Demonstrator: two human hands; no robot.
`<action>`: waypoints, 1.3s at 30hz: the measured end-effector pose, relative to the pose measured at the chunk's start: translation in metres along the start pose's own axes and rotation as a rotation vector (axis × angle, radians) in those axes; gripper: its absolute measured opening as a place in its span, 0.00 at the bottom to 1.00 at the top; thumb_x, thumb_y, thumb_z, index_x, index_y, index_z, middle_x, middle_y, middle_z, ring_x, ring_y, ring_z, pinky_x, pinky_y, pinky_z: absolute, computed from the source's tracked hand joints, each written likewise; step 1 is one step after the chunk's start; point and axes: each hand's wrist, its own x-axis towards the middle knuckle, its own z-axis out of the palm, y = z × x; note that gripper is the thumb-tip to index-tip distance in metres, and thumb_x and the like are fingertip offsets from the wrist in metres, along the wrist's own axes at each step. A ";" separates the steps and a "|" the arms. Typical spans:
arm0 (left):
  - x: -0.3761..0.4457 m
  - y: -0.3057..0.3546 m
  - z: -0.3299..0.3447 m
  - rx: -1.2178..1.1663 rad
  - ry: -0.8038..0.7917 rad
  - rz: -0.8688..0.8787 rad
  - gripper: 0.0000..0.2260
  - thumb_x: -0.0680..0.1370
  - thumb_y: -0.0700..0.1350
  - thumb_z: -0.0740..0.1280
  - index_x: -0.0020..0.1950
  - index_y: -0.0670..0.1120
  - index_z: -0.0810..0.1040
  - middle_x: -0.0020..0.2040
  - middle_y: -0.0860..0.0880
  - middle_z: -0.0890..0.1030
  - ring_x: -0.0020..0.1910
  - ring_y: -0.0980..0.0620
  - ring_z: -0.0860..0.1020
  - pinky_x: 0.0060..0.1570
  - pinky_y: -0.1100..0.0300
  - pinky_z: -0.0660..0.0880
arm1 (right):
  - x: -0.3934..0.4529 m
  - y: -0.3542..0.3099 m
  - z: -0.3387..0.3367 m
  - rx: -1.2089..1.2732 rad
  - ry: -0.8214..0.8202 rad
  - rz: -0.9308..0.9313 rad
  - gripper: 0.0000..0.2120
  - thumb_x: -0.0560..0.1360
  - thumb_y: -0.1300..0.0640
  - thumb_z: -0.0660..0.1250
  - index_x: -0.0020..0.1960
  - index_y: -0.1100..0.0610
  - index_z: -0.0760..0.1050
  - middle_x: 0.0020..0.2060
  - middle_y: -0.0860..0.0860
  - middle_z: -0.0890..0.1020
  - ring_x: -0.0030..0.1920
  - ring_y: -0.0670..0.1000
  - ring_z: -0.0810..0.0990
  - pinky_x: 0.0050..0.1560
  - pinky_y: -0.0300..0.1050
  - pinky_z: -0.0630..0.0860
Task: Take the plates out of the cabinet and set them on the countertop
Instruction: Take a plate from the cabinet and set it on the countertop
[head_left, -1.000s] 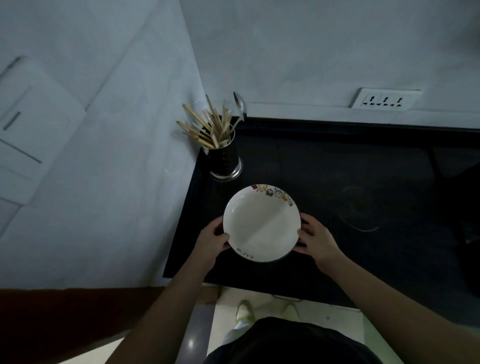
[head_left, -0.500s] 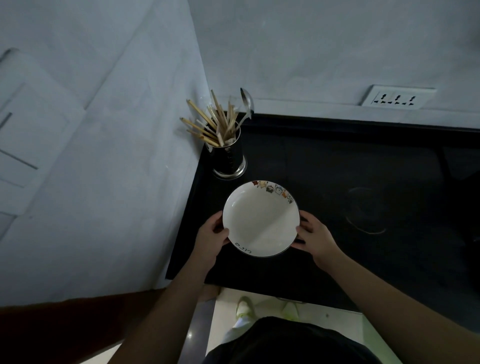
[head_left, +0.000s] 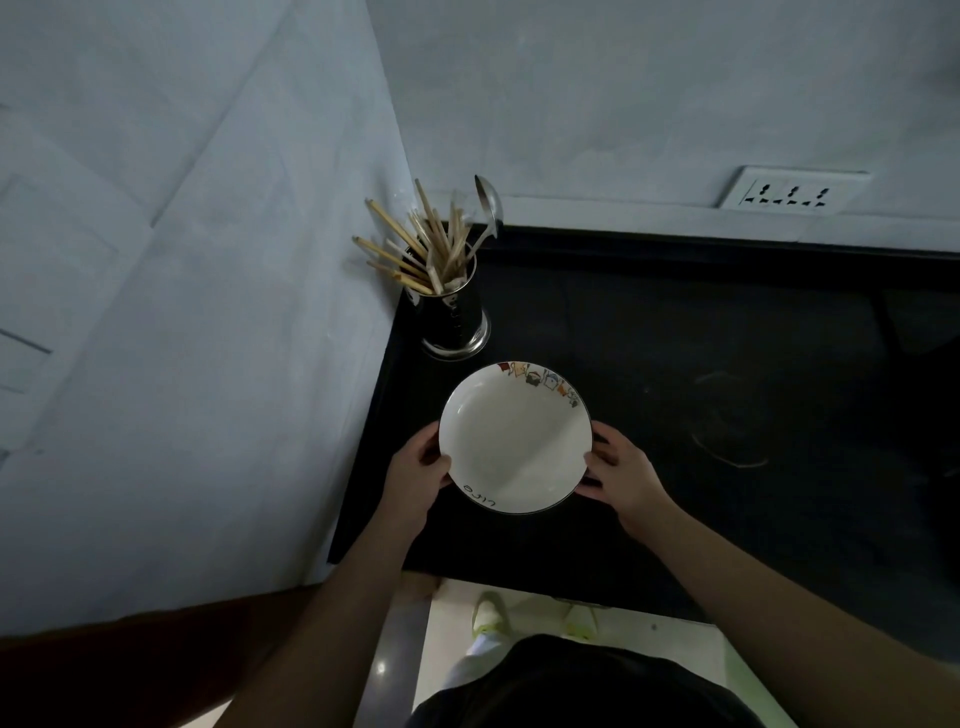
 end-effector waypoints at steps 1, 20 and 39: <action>0.000 0.000 0.000 0.003 -0.006 0.001 0.24 0.76 0.33 0.66 0.68 0.54 0.76 0.60 0.52 0.80 0.59 0.51 0.79 0.48 0.58 0.82 | 0.000 0.000 0.000 0.000 0.002 0.005 0.25 0.79 0.64 0.63 0.73 0.48 0.65 0.69 0.55 0.71 0.64 0.58 0.75 0.56 0.59 0.79; -0.005 -0.005 -0.006 -0.051 0.143 -0.066 0.20 0.77 0.40 0.70 0.68 0.48 0.74 0.62 0.49 0.78 0.58 0.51 0.78 0.47 0.60 0.80 | -0.012 -0.002 0.010 -0.023 0.079 -0.020 0.22 0.79 0.63 0.63 0.71 0.52 0.68 0.64 0.56 0.75 0.59 0.57 0.78 0.56 0.59 0.80; -0.015 -0.008 -0.023 -0.561 0.029 -0.271 0.27 0.81 0.63 0.55 0.63 0.42 0.77 0.64 0.43 0.79 0.63 0.45 0.77 0.62 0.46 0.76 | -0.036 0.010 0.004 -0.787 -0.145 -0.233 0.41 0.74 0.70 0.67 0.78 0.56 0.47 0.76 0.55 0.60 0.75 0.54 0.60 0.73 0.51 0.64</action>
